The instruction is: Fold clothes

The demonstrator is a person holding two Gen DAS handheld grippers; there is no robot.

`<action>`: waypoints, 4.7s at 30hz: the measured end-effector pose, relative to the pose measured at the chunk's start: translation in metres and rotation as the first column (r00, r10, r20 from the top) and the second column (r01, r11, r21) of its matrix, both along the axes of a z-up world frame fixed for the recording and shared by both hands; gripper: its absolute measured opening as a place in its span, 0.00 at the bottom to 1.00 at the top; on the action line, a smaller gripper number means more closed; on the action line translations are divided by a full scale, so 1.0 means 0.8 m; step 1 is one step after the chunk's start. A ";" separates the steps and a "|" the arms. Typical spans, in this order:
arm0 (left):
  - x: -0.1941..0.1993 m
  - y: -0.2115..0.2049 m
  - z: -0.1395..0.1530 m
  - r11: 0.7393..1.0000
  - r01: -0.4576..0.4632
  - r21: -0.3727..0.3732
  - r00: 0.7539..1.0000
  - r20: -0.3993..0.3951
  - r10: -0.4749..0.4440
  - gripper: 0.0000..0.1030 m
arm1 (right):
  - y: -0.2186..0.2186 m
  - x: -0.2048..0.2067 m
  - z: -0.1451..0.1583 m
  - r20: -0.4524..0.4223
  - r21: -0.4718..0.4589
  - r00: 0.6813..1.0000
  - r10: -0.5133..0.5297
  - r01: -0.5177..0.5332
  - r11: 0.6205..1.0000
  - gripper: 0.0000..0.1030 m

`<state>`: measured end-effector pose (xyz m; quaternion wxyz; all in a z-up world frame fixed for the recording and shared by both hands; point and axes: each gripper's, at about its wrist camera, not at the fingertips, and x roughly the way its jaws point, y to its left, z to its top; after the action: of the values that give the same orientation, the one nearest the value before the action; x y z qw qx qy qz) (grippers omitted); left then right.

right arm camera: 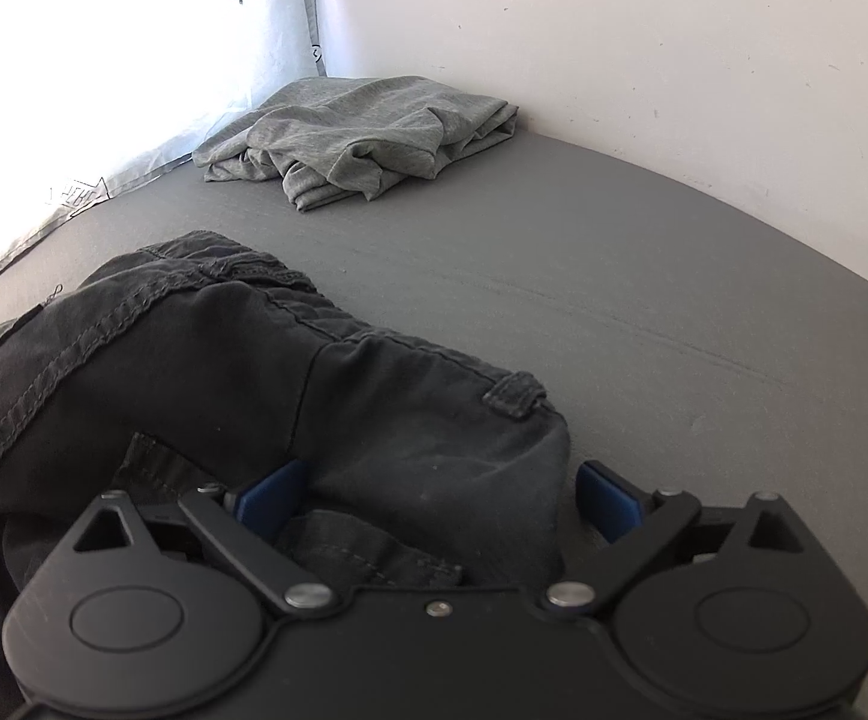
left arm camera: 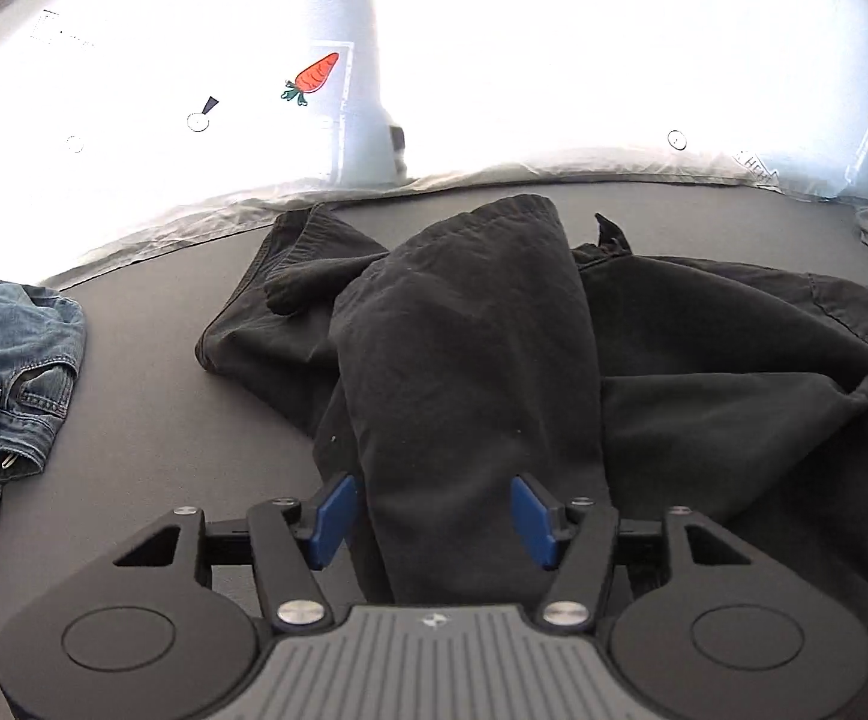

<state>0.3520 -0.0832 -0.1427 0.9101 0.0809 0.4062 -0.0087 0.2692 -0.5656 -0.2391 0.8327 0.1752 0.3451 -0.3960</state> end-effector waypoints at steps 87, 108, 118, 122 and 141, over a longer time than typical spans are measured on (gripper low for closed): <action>-0.229 0.065 -0.010 0.887 -0.460 0.024 0.883 -0.093 0.460 0.62 | -0.177 -0.122 0.112 0.095 -0.024 0.995 -0.002 0.005 1.000 0.24; -0.106 0.011 -0.028 0.979 -0.205 0.015 0.970 -0.133 0.205 0.86 | 0.073 0.052 0.059 0.126 -0.083 0.832 0.540 -0.533 0.842 1.00; -0.020 0.011 -0.037 0.977 -0.202 -0.073 0.966 -0.182 0.186 0.96 | 0.118 0.082 -0.006 -0.036 -0.235 0.825 0.564 -0.555 0.798 1.00; 0.023 -0.003 -0.039 0.968 -0.199 -0.151 0.966 -0.197 0.168 0.96 | 0.096 0.085 -0.008 0.028 -0.152 0.828 0.560 -0.551 0.821 1.00; 0.260 -0.027 -0.065 0.662 -0.429 -0.615 0.902 -0.329 0.279 0.59 | 0.096 0.089 -0.011 0.042 -0.131 0.836 0.548 -0.539 0.832 1.00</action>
<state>0.5600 -0.1048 -0.1948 0.8133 -0.3361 0.4747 0.0147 0.3407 -0.4887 -0.2482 0.9323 0.0375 0.3246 -0.1550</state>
